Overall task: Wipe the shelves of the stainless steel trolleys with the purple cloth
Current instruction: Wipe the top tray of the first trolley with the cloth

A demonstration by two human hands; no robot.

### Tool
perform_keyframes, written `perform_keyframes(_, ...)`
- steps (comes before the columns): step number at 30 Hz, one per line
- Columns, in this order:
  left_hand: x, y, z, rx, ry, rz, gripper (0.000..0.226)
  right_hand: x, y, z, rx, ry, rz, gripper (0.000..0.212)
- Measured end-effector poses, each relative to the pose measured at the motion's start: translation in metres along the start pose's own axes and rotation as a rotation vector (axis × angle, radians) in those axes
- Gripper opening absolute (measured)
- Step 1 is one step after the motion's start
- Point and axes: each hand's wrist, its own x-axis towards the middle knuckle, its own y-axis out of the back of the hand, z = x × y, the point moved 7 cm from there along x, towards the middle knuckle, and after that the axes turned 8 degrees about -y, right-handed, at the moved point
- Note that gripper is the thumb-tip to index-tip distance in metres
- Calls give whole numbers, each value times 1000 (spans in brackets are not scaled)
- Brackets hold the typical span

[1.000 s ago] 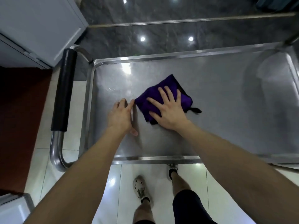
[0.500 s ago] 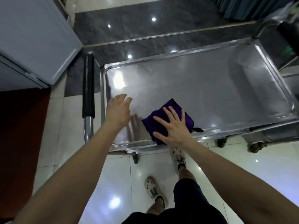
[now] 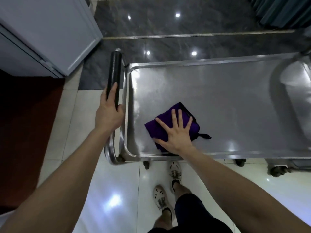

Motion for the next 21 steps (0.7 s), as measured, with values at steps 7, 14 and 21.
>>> perform_keyframes(7,3,-3,-5,-24,-5,48,86,197,63,15,98,-215,-3,100)
perform_keyframes(14,8,0,-4,-27,13,47,84,278,63,-89,40,-53,-15,95)
perform_keyframes(21,16,1,-12,-67,-6,61,87,182,37,-122,25,147,60,81)
